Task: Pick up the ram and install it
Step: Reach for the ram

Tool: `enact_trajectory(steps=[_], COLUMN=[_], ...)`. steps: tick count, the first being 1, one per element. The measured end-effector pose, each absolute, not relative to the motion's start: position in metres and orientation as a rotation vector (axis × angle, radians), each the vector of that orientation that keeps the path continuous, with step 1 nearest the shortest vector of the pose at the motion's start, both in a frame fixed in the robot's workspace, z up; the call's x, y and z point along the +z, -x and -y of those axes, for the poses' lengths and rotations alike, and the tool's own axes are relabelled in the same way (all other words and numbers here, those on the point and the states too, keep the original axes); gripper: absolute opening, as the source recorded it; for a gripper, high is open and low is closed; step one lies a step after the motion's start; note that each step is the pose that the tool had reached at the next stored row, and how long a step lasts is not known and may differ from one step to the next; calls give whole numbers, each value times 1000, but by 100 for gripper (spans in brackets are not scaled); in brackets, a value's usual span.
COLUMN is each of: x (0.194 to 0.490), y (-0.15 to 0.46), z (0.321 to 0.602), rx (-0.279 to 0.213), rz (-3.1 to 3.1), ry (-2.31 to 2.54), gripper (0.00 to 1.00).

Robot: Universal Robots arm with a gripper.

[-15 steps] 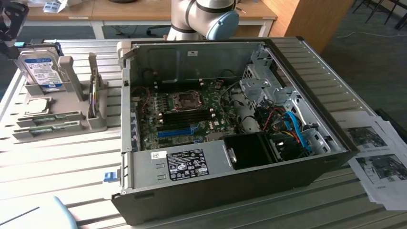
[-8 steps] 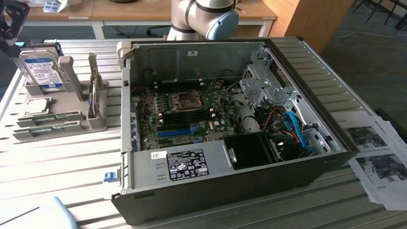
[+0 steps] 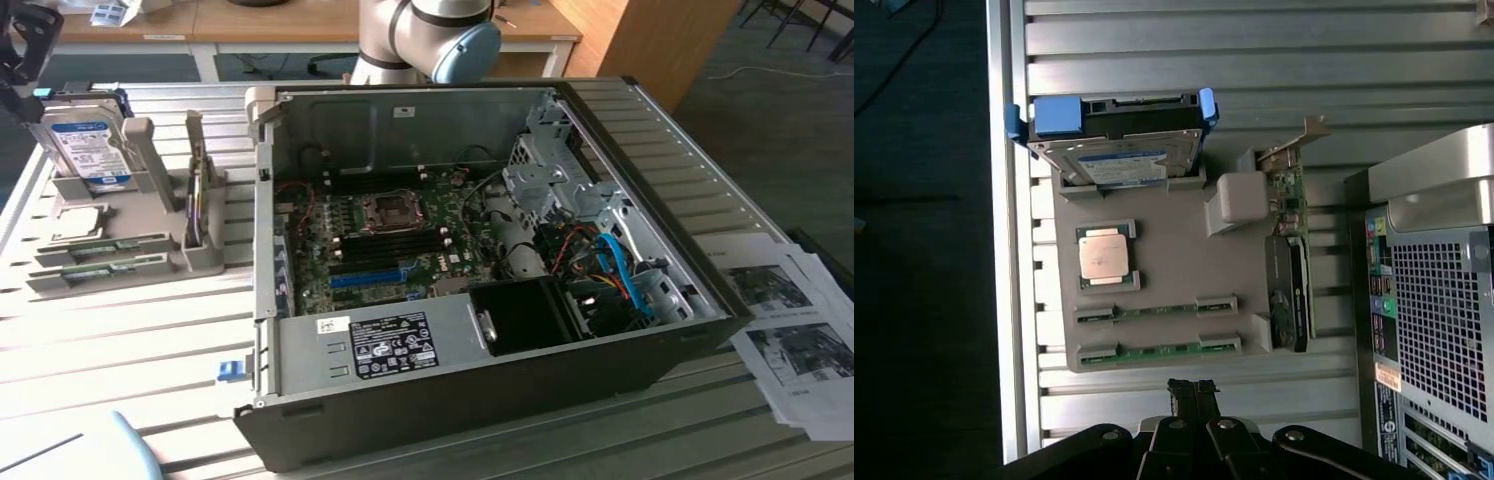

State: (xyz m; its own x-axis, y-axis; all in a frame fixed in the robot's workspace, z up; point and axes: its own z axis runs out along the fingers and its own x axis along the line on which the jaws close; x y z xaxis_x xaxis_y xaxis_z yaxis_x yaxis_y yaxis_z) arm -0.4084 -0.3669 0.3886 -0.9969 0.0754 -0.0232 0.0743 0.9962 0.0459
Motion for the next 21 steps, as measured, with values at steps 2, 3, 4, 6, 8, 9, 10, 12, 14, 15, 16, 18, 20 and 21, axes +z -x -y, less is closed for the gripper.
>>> enact_trajectory(steps=[2, 3, 4, 6, 8, 9, 10, 12, 14, 15, 16, 18, 20, 21], x=[387, 387, 386, 384, 381, 380, 380, 379, 379, 379, 379, 379, 378, 378], y=[408, 408, 408, 408, 408, 408, 408, 408, 408, 408, 408, 408, 408, 408], z=[367, 367, 367, 367, 367, 367, 367, 367, 367, 367, 367, 367, 366, 365], rx=[71, 72, 73, 74, 75, 75, 75, 75, 75, 75, 75, 75, 75, 75], rz=[-3114, -3114, -3114, -3114, -3115, -3116, -3116, -3116, -3116, -3116, -3116, -3116, -3116, -3116], ry=[-117, -117, -117, -117, -117, -117, -117, -117, -117, -117, -117, -117, -117, -117], gripper=[9, 9, 9, 9, 9, 9, 9, 9, 9, 9, 9, 9, 9, 9])
